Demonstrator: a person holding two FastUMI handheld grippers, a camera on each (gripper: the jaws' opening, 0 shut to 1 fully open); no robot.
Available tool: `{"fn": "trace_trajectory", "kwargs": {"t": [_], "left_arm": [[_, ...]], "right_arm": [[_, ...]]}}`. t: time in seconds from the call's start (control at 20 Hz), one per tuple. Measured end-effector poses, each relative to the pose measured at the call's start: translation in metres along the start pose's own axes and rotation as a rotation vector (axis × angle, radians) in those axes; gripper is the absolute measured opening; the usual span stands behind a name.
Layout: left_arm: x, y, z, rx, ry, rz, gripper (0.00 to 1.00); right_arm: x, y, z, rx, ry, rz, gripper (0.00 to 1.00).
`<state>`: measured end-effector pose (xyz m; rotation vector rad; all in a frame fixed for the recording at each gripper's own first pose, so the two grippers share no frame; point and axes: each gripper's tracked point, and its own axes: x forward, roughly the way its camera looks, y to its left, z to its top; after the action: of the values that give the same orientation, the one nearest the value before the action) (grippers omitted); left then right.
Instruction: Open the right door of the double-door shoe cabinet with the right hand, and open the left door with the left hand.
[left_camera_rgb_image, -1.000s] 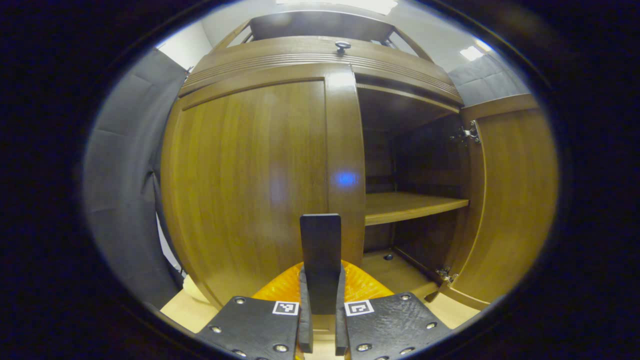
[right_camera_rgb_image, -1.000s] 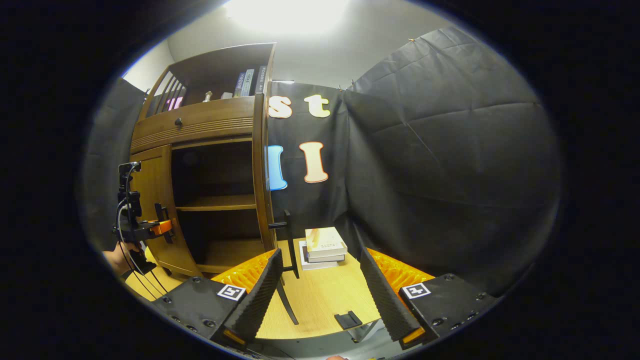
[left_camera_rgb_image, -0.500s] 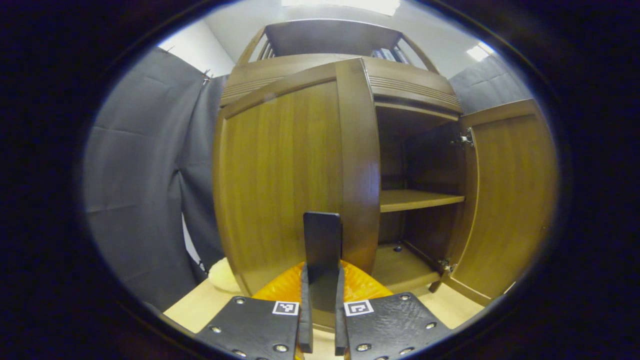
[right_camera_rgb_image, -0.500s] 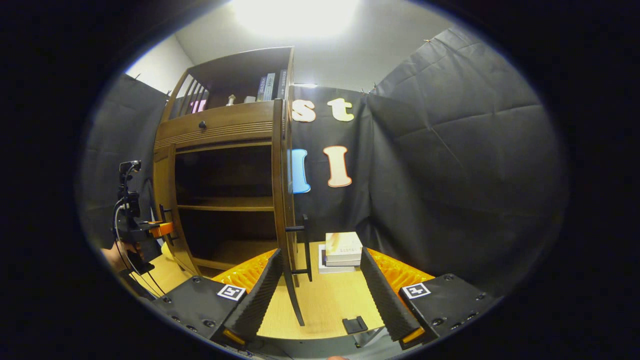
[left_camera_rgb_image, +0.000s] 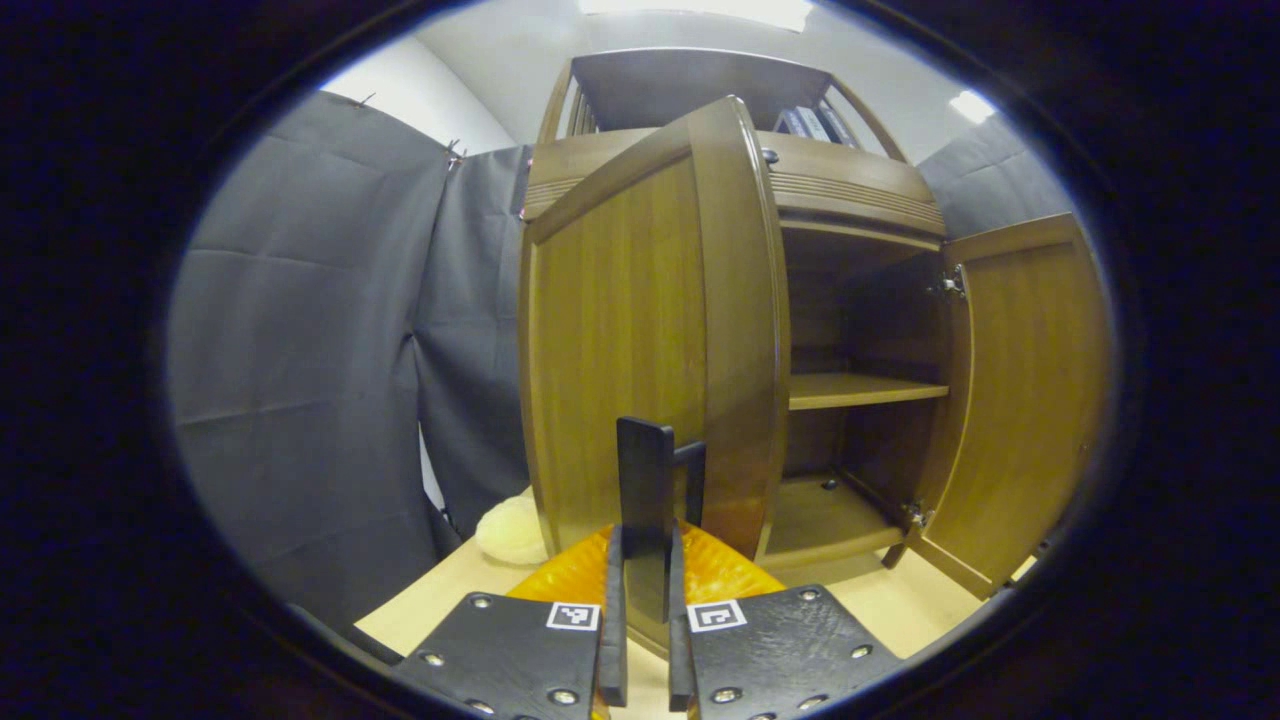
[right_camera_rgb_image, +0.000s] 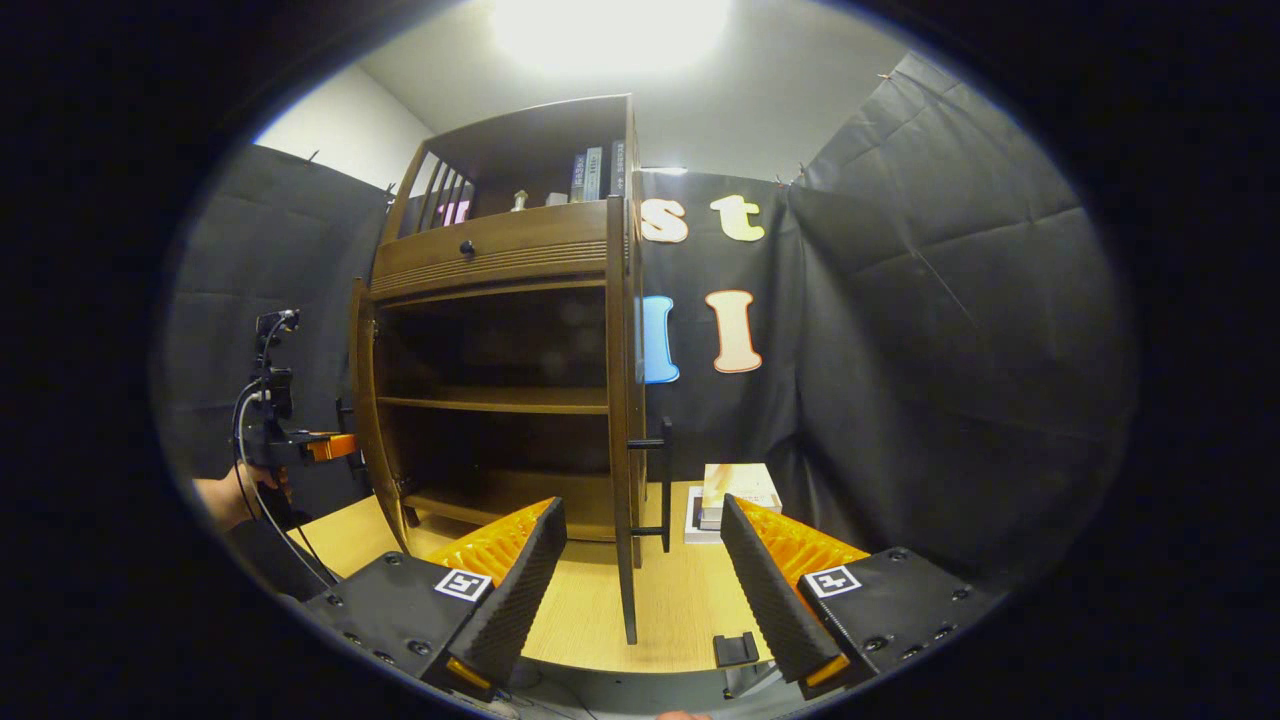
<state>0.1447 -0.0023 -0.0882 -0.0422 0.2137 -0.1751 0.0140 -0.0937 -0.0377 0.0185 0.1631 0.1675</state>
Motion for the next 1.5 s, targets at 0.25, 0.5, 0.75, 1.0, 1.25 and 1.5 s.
{"fn": "trace_trajectory", "kwargs": {"t": [0.25,0.5,0.75,1.0,1.25,1.5], "left_arm": [[-0.002,0.001,0.002,-0.007,-0.003,0.002,0.16],[-0.003,-0.001,0.003,-0.005,-0.015,-0.037,0.18],[-0.004,-0.002,0.006,-0.016,-0.036,-0.053,0.19],[-0.005,0.000,0.008,0.012,-0.067,-0.033,0.18],[-0.005,0.008,0.008,-0.003,-0.081,-0.008,0.17],[-0.007,0.020,0.009,-0.014,-0.093,0.035,0.19]], "right_arm": [[0.006,0.029,0.005,-0.008,-0.003,0.039,0.98],[0.013,0.068,0.000,0.002,0.022,0.069,0.98],[0.012,0.107,-0.004,-0.017,0.028,0.090,0.98],[0.011,0.135,0.000,-0.017,0.023,0.097,0.98],[0.012,0.159,0.005,-0.025,0.012,0.099,0.98],[0.015,0.182,0.006,-0.023,0.005,0.091,0.98]]}}
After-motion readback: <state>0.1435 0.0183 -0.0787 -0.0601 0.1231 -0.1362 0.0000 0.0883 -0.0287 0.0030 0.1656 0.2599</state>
